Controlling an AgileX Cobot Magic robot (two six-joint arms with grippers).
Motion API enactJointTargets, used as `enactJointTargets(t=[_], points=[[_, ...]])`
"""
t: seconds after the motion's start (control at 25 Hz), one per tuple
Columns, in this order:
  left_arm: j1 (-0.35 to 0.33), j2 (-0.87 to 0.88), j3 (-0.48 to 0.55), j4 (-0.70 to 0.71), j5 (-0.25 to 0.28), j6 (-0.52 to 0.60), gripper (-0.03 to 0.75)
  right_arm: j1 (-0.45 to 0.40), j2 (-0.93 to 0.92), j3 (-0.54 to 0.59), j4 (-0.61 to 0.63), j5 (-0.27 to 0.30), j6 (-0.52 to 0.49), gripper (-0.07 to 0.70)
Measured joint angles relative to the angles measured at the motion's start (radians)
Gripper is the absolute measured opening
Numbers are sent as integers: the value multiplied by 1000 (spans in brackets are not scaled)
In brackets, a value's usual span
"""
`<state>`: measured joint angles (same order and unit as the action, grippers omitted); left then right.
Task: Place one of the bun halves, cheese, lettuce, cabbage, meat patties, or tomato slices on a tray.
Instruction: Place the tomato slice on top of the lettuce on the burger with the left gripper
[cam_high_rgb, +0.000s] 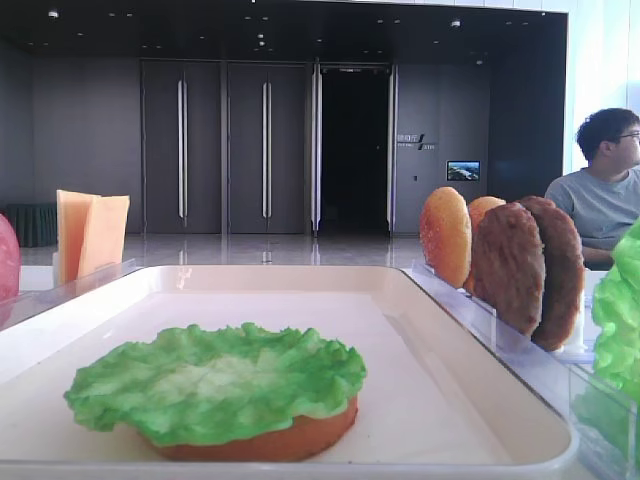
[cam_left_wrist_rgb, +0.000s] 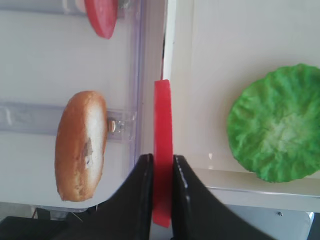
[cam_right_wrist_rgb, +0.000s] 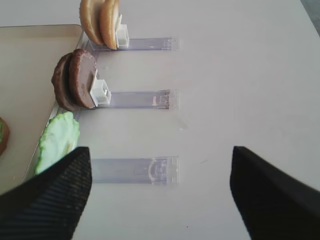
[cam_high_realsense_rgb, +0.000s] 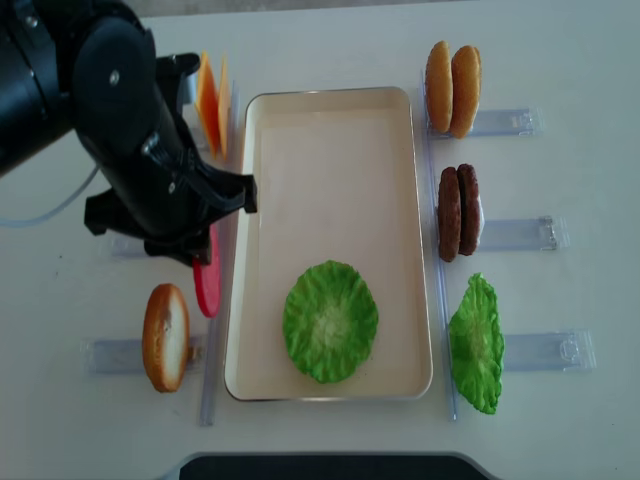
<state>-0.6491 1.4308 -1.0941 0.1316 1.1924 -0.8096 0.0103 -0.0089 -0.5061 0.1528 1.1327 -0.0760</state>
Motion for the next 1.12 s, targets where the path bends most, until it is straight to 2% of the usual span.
enactJointTargets(t=[0.16,0.36,0.6,0.76,0.96,1.12], points=[[2,-46,62,-8,-65,-7,64,0,0,0,0,0,0,543],[23,-62,65,-9,-97,-4,63,0,0,0,0,0,0,543],[23,-62,66,-97,-218,68,63,0,0,0,0,0,0,543],[23,-62,67,-248,-303,224,63,0,0,0,0,0,0,543],[23,-62,97,-510,-420,441,63,0,0,0,0,0,0,543],[23,-62,122,-640,-440,545,63,0,0,0,0,0,0,543]])
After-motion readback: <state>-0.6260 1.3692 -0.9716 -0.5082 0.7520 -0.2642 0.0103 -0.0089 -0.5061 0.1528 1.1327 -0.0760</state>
